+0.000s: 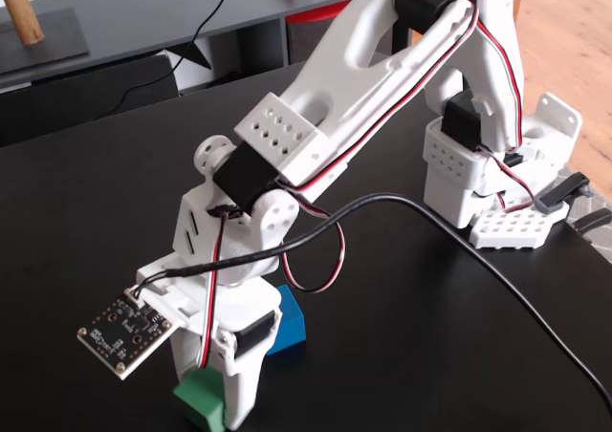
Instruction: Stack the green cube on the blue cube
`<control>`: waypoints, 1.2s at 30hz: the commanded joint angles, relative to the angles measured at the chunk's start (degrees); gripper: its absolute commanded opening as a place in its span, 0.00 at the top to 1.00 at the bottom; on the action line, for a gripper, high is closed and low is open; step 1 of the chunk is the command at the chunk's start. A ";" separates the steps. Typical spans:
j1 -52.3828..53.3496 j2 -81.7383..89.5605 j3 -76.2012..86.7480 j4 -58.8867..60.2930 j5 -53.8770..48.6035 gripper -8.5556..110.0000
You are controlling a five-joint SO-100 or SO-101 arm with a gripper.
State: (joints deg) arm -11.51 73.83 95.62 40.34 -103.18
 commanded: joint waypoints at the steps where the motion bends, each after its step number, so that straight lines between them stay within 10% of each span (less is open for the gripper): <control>1: -0.62 2.02 -0.35 1.05 0.97 0.83; 36: -2.55 32.87 -4.66 30.94 14.50 0.93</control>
State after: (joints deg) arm -17.75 100.99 96.33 70.40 -87.89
